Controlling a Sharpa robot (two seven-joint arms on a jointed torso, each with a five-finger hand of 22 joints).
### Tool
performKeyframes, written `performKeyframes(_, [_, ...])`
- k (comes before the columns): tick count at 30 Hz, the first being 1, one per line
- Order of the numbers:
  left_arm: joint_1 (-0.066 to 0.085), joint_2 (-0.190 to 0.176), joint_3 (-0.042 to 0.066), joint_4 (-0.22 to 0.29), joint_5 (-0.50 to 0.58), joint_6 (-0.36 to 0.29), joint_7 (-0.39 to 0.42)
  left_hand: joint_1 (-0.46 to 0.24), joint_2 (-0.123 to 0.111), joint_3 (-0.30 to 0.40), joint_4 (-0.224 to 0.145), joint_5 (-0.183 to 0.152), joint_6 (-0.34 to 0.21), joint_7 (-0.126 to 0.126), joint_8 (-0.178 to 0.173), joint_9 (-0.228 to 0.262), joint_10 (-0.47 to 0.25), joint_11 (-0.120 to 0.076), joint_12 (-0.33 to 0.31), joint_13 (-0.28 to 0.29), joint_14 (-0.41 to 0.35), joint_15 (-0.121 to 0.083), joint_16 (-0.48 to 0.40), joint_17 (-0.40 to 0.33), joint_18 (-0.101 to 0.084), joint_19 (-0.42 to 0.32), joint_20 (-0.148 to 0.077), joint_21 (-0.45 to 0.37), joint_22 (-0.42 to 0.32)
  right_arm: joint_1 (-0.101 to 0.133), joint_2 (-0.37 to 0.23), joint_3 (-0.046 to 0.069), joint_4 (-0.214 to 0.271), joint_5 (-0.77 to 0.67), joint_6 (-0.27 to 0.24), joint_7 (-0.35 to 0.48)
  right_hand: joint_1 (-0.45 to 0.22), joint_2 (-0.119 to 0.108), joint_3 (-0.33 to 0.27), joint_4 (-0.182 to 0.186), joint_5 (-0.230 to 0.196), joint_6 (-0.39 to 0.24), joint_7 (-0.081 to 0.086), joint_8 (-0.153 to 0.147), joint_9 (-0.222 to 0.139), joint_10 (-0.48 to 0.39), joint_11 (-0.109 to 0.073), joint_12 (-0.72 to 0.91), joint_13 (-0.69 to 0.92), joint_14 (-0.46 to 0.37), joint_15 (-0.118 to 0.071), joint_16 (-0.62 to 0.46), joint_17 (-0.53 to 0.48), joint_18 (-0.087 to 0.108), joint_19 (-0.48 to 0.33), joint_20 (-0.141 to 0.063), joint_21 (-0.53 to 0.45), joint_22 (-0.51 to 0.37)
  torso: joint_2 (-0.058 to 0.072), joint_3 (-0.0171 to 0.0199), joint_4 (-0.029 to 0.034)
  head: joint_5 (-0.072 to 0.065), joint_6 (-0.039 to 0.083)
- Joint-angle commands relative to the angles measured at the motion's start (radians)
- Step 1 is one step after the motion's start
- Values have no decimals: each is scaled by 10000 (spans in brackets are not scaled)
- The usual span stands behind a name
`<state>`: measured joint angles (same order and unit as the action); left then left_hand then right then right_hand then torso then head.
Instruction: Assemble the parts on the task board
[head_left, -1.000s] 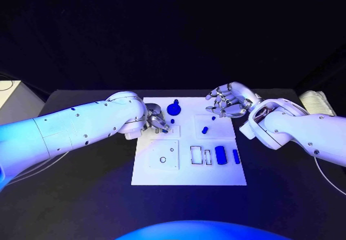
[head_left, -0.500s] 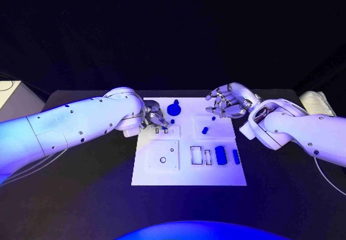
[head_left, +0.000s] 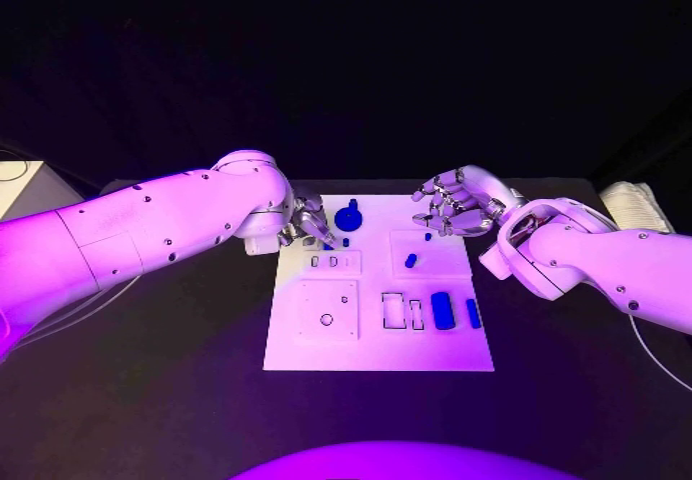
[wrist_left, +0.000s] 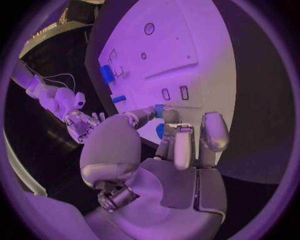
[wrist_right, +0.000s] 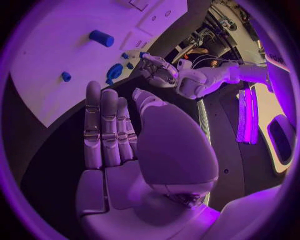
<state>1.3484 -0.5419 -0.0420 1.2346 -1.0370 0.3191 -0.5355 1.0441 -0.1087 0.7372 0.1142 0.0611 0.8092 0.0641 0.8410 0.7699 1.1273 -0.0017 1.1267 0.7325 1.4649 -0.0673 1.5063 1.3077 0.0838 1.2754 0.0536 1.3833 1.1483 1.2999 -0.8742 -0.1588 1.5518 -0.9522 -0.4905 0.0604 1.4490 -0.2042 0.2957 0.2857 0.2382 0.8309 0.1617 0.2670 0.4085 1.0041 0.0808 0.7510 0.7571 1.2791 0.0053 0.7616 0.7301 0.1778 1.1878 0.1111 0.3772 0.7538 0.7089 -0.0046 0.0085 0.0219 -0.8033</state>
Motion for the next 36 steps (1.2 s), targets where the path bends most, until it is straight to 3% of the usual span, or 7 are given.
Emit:
performKeyframes(1, [107,238,-10,-333,189,1481,-120,563,459,555,-500,-113,-75,-3,-37,14,-84,-24,-67,-26,571,87,-52,1368,91,-62,17,-53,4,-7,15,1,-4,-91,116,19,-118,13,75,6,21,-6,70,31,-13,-61,18,31,-8,70,13,-25,9,43,59,-2,-57,-8,1,-7,-1,14,-17])
performKeyframes(6, [234,577,-49,-836,405,1838,-157,565,469,558,-493,-121,-73,0,-40,14,-53,-22,-35,32,575,88,-45,1380,84,-42,17,-41,32,-7,31,1,-7,-91,111,14,-118,13,75,6,21,-6,70,31,-13,-61,18,31,-8,70,13,-25,9,43,59,-2,-57,-8,-6,0,0,38,-19])
performKeyframes(14, [430,1075,-271,-1450,895,2249,-193,630,482,586,-538,-122,-70,-4,-46,25,17,-27,40,143,594,87,-16,1429,54,62,17,23,175,-6,58,1,-11,-91,108,3,-118,13,75,6,21,-6,70,31,-13,-61,18,31,-8,70,13,-25,9,43,59,-2,-57,-8,-12,-3,10,55,-41])
performKeyframes(23, [509,1505,-477,-2023,1150,2327,-222,663,482,591,-565,-124,-57,-3,-47,34,68,-28,90,212,626,83,28,1505,22,172,16,92,325,-6,79,1,-10,-92,100,-8,-118,13,75,6,21,-6,70,31,-13,-61,18,31,-8,70,13,-25,9,43,59,-2,-57,-8,-19,-2,14,95,-60])
performKeyframes(36, [521,1584,-657,-2119,1553,2288,-235,588,614,667,-588,-122,190,-63,-24,64,429,-83,351,580,747,38,186,1775,-41,431,-17,253,642,-6,58,0,2,-93,83,-22,-139,-1,81,7,35,-15,71,37,-18,-66,20,40,-25,76,15,-46,19,42,68,-2,-74,-25,-10,-19,21,97,-57])
